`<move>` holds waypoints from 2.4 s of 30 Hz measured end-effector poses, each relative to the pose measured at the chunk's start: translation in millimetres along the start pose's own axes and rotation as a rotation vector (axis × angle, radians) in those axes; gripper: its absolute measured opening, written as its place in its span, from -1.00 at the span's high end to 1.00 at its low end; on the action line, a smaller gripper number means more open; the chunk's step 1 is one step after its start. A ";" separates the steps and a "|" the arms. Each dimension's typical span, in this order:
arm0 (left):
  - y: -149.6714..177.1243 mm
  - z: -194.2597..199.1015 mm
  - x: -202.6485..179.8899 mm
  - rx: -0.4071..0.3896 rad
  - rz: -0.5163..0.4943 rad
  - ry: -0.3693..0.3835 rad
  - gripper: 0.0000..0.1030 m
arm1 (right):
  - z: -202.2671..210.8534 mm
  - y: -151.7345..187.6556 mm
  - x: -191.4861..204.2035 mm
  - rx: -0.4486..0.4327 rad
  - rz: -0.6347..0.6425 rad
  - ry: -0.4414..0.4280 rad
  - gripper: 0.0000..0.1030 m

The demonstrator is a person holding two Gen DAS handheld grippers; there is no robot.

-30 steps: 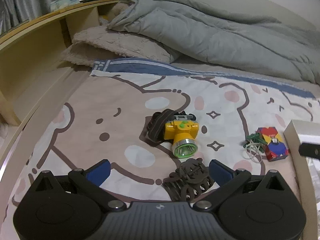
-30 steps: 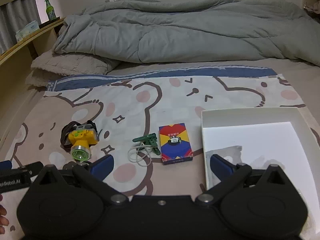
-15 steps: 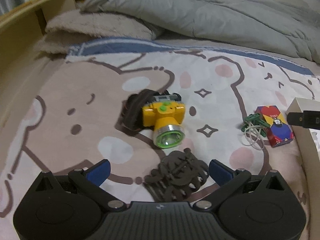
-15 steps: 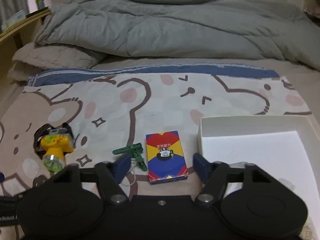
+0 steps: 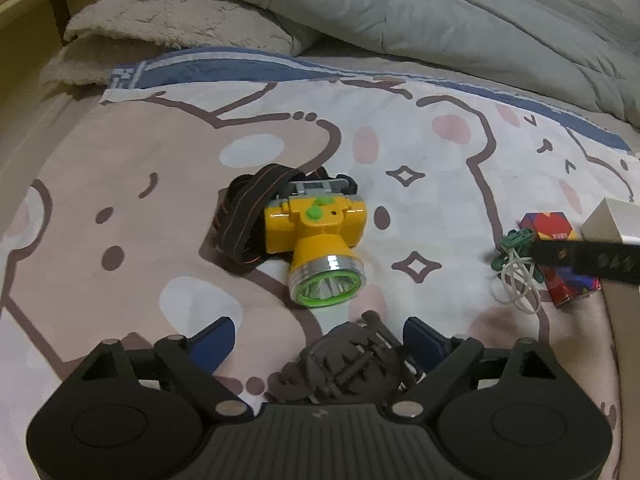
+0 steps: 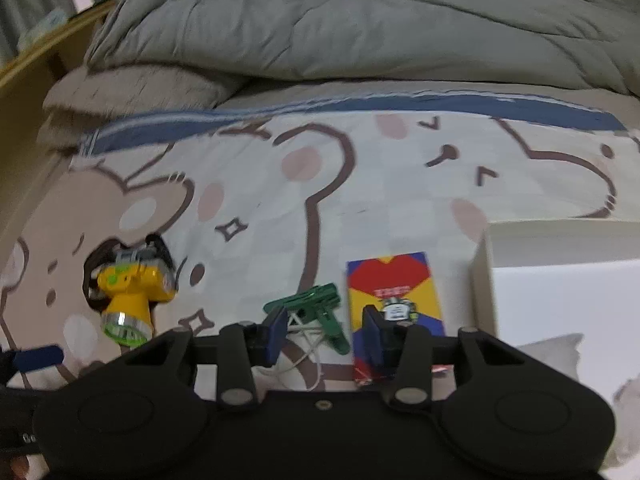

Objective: Organize objects
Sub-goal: 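Lower the left tool onto the black claw clip while the right tool approaches the green clip, then close the left tool on the black claw clip while the right tool grasps the green clip with cord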

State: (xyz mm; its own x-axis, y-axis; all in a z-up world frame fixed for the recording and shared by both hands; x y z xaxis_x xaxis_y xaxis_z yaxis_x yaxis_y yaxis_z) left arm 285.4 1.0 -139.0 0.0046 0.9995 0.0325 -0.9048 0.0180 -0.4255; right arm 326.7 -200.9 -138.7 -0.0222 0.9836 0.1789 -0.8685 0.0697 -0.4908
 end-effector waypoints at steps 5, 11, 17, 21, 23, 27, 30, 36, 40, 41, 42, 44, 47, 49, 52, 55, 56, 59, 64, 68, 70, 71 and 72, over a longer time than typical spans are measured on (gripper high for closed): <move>-2.7 -5.5 -1.8 0.007 -0.012 0.043 -0.58 | -14.6 1.8 7.8 0.038 0.052 0.008 0.16; -2.6 -9.7 -6.4 0.030 -0.042 0.086 -0.37 | -23.7 3.1 14.9 0.053 0.102 0.009 0.13; 1.6 -5.5 -12.7 0.037 -0.080 0.117 -0.07 | -34.0 4.8 16.0 0.073 0.121 0.038 0.15; 5.2 -0.1 -15.0 0.031 -0.095 0.122 -0.06 | -33.8 5.8 19.1 0.071 0.158 0.087 0.51; 6.9 3.2 -14.1 0.024 -0.089 0.127 -0.09 | -30.5 5.0 17.4 0.075 0.141 0.080 0.55; 9.6 10.9 -7.4 0.034 -0.046 0.168 -0.55 | -19.1 4.0 17.7 0.051 0.129 0.084 0.58; 11.8 19.2 -4.3 0.029 -0.041 0.191 -0.58 | -9.1 2.0 18.0 0.030 0.111 0.080 0.58; 24.1 28.3 -11.5 0.030 -0.190 0.183 -0.57 | 6.3 0.4 17.6 0.013 0.080 0.077 0.58; 35.1 24.9 -17.7 0.080 -0.250 0.182 -0.57 | 16.1 0.7 17.4 0.002 0.075 0.071 0.58; 37.1 24.0 -18.7 0.086 -0.256 0.175 -0.57 | 18.8 1.1 17.1 0.000 0.076 0.071 0.57; 38.7 23.3 -19.7 0.088 -0.262 0.161 -0.57 | 21.1 1.3 16.7 -0.002 0.077 0.070 0.57; 40.8 22.2 -22.1 0.085 -0.282 0.137 -0.57 | 26.0 1.5 14.7 -0.007 0.077 0.069 0.57; 43.9 17.4 -25.0 0.088 -0.325 0.082 -0.50 | 32.1 1.7 10.6 -0.013 0.074 0.073 0.57; 45.8 12.1 -24.2 0.110 -0.327 0.050 -0.42 | 34.9 2.6 7.4 -0.015 0.073 0.077 0.57; 47.0 8.9 -22.6 0.134 -0.300 0.042 -0.36 | 38.4 3.8 2.6 -0.016 0.073 0.082 0.57; 49.4 1.4 -17.1 0.230 -0.172 0.090 -0.09 | 40.6 3.9 -3.5 -0.017 0.065 0.088 0.57; 50.5 0.8 -17.8 0.240 -0.157 0.095 0.00 | 40.7 3.8 -5.3 -0.016 0.061 0.091 0.57; 51.4 4.8 -24.7 0.199 -0.169 0.081 0.13 | 40.7 3.4 -10.5 -0.015 0.047 0.099 0.57; 50.6 10.6 -33.9 0.203 -0.131 0.189 0.25 | 40.6 2.1 -12.6 -0.015 0.034 0.096 0.56; 51.8 14.1 -45.5 0.190 -0.149 0.195 0.45 | 40.8 2.0 -12.3 -0.015 0.035 0.094 0.56; 52.8 13.5 -48.8 0.173 -0.146 0.168 0.54 | 40.5 2.3 -12.3 -0.013 0.034 0.096 0.56; 52.6 12.7 -48.5 0.162 -0.141 0.154 0.54 | 40.4 2.3 -12.4 -0.012 0.034 0.097 0.56; 52.8 11.2 -48.5 0.149 -0.133 0.137 0.54 | 40.4 2.5 -12.4 -0.012 0.034 0.098 0.56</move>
State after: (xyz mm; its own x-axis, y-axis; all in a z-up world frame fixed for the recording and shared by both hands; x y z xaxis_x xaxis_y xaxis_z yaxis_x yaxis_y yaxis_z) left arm 232.6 -46.9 -152.9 0.1768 0.9831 -0.0482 -0.9451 0.1559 -0.2872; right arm 304.8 -219.7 -107.6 -0.0026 0.9969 0.0784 -0.8619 0.0376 -0.5057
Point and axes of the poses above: each gripper's, at about its wrist camera, not at the fingertips, and z roughly against the way its jaws point, x to its left, y to its underside, the point moved 4 cm from there along -z, roughly the way its jaws point, and after that the axes turned 6 degrees about x, right-handed, at the moved point
